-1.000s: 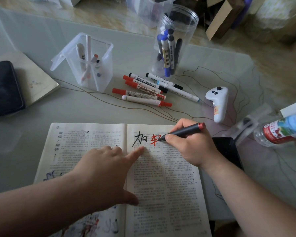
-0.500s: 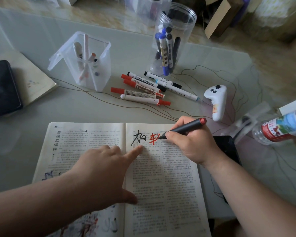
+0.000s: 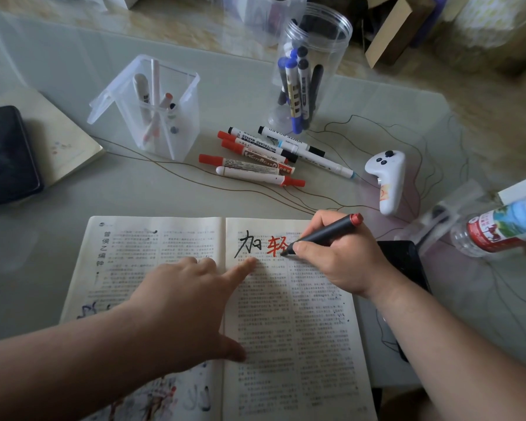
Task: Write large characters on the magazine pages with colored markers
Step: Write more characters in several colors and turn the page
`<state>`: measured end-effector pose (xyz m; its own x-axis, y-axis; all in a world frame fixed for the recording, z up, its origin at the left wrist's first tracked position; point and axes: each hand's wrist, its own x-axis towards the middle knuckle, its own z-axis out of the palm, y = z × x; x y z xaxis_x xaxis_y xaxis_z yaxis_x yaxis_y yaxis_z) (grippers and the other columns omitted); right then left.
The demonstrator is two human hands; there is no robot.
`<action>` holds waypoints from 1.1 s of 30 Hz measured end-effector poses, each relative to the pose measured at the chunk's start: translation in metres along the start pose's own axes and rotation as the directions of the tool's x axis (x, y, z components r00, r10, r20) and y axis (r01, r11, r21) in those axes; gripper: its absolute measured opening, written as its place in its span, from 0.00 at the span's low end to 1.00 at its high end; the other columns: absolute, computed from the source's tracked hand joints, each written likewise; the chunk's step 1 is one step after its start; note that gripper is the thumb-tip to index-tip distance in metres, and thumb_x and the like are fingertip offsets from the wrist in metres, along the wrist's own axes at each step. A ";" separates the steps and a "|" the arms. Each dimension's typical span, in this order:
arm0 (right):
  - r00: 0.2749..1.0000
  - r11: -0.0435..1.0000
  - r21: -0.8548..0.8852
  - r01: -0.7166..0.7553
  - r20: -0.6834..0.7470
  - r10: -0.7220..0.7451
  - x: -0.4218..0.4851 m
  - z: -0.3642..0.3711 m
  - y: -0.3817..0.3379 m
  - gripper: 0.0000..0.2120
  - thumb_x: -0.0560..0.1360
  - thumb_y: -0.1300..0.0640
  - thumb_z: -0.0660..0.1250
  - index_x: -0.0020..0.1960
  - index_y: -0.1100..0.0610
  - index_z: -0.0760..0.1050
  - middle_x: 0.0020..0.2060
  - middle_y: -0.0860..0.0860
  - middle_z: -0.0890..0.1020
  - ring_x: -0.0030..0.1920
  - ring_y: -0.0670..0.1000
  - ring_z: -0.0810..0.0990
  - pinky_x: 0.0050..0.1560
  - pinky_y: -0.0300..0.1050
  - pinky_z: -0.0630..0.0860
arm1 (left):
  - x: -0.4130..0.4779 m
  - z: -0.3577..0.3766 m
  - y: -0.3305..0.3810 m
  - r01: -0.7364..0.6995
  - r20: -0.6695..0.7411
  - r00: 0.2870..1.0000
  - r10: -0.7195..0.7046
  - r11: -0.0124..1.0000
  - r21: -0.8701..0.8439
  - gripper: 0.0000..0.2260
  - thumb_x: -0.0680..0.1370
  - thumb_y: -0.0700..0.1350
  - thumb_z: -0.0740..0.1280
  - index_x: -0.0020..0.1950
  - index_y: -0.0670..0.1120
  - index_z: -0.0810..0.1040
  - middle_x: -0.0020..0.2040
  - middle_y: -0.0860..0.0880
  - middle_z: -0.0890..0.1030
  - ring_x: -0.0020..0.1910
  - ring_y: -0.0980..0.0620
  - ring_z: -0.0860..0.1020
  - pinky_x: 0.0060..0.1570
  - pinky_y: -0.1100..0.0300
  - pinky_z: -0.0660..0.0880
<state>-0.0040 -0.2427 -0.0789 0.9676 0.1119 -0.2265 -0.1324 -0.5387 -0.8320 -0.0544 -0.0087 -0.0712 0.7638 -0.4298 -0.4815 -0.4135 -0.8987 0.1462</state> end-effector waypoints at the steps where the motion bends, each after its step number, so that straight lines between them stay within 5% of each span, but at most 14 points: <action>1: 1.000 1.000 0.003 0.002 0.018 -0.002 0.000 0.000 0.000 0.07 0.71 0.62 0.76 0.39 0.59 0.78 0.27 0.44 0.79 0.31 0.43 0.76 0.32 0.35 0.71 | 0.000 0.000 0.000 0.000 0.003 1.000 0.000 1.000 0.002 0.56 0.64 0.81 0.61 0.77 0.63 0.30 0.67 0.54 0.71 0.65 0.50 0.71 0.62 0.54 0.73; 11: 0.998 0.995 -0.102 -0.008 -0.068 0.001 0.004 0.000 0.003 0.10 0.63 0.51 0.69 0.35 0.57 0.72 0.24 0.44 0.74 0.29 0.45 0.72 0.33 0.43 0.69 | -0.001 -0.004 0.002 -0.003 0.012 1.000 0.003 1.000 -0.007 0.55 0.64 0.80 0.62 0.78 0.63 0.31 0.66 0.54 0.72 0.66 0.50 0.71 0.64 0.54 0.72; 15: 0.999 0.992 0.123 0.031 -0.038 -0.026 0.000 -0.005 -0.005 0.10 0.65 0.55 0.71 0.39 0.61 0.76 0.31 0.58 0.79 0.34 0.51 0.76 0.39 0.49 0.73 | -0.001 -0.014 -0.001 0.002 -0.061 0.998 -0.016 0.972 -0.233 0.55 0.65 0.76 0.68 0.78 0.63 0.34 0.70 0.55 0.73 0.66 0.54 0.73 0.66 0.58 0.71; 18: 0.992 0.917 0.385 0.100 0.028 -0.120 -0.004 -0.010 -0.018 0.06 0.68 0.61 0.72 0.41 0.61 0.78 0.31 0.58 0.79 0.32 0.49 0.78 0.36 0.39 0.74 | 0.003 -0.024 -0.005 -0.051 -0.194 0.979 -0.056 0.860 -0.508 0.53 0.67 0.66 0.75 0.78 0.64 0.40 0.51 0.55 0.79 0.44 0.61 0.76 0.44 0.68 0.71; 21: 0.966 0.853 0.495 0.163 0.095 -0.239 -0.011 -0.011 -0.028 0.05 0.68 0.62 0.73 0.44 0.59 0.80 0.32 0.55 0.80 0.31 0.47 0.77 0.35 0.34 0.72 | 0.004 -0.029 -0.008 -0.122 -0.287 0.955 -0.079 0.776 -0.618 0.49 0.68 0.58 0.76 0.78 0.65 0.46 0.43 0.58 0.75 0.43 0.60 0.75 0.44 0.64 0.73; 28: 0.945 0.831 0.524 0.186 0.136 -0.297 -0.021 -0.005 -0.039 0.09 0.69 0.54 0.70 0.47 0.58 0.82 0.33 0.58 0.80 0.36 0.54 0.78 0.38 0.40 0.73 | -0.004 -0.032 -0.001 -0.168 -0.277 0.961 -0.006 0.784 -0.598 0.47 0.70 0.54 0.74 0.77 0.65 0.44 0.45 0.61 0.74 0.43 0.59 0.75 0.42 0.67 0.71; 33: 0.938 0.869 0.458 0.187 0.179 -0.297 -0.028 -0.004 -0.044 0.06 0.72 0.62 0.70 0.48 0.62 0.82 0.35 0.57 0.81 0.38 0.53 0.79 0.40 0.42 0.75 | -0.008 -0.031 0.002 -0.204 -0.291 0.956 0.039 0.800 -0.564 0.44 0.71 0.53 0.73 0.76 0.64 0.46 0.47 0.62 0.74 0.45 0.59 0.75 0.43 0.65 0.72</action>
<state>-0.0240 -0.2254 -0.0335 0.9082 0.4146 -0.0566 -0.0326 -0.0646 -0.9974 -0.0459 -0.0099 -0.0403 0.8579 -0.4718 -0.2034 -0.2076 -0.6805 0.7027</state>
